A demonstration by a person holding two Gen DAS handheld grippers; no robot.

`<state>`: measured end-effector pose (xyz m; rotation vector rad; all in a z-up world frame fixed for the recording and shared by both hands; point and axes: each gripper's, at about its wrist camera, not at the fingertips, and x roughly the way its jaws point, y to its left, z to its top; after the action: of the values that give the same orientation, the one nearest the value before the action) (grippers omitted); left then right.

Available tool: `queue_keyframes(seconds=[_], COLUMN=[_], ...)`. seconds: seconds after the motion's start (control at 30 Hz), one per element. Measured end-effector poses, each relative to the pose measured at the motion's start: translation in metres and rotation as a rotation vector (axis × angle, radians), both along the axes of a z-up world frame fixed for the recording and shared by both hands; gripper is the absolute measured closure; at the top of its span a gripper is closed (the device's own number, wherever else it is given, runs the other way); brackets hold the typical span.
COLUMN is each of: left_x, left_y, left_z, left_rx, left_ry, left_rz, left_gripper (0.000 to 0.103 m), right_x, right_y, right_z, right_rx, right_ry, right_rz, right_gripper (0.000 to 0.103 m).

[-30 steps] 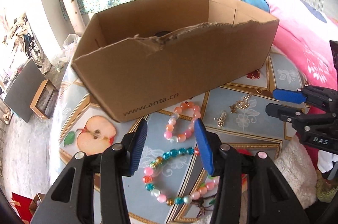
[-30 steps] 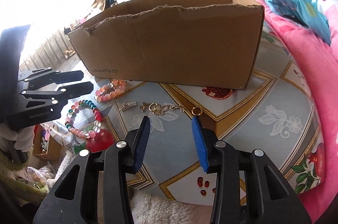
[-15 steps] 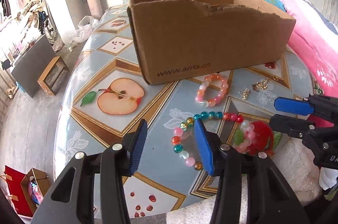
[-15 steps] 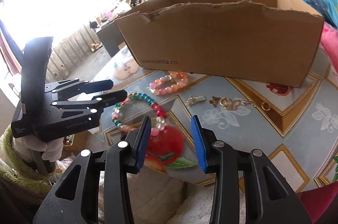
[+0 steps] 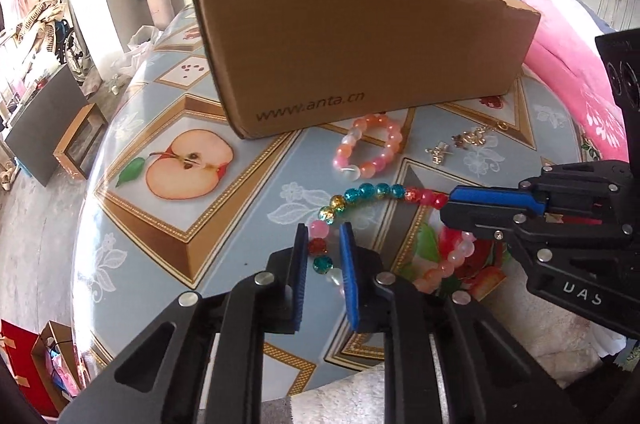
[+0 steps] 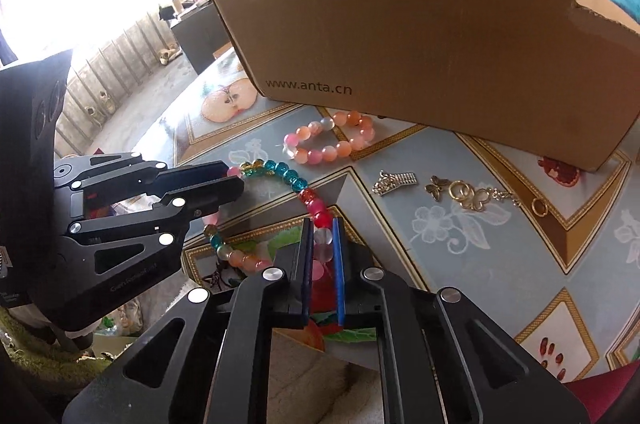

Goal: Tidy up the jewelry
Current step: 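Close the right tool on the multicolour bead bracelet, then carry the bead bracelet over the cardboard box and open the right tool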

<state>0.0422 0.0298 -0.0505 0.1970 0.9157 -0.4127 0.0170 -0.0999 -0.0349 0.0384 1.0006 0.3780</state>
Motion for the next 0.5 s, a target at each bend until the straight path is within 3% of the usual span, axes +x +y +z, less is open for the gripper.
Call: queue_keyframes(seconds=[0.17, 0.5], left_x=[-0.009, -0.01], left_y=[-0.01, -0.029], left_z=[0.002, 0.001], left_rx=[-0.073, 0.013], left_ry=[0.037, 0.023], left_rz=[-0.048, -0.069], left_gripper=[0.088, 0.088], right_x=[-0.008, -0.013], right_y=[-0.016, -0.026], right_z=[0.001, -0.001], right_rx=[-0.025, -0.041], right_ry=[0.0, -0.009], right_rz=[-0.037, -0.052], right_gripper=[0.096, 0.095])
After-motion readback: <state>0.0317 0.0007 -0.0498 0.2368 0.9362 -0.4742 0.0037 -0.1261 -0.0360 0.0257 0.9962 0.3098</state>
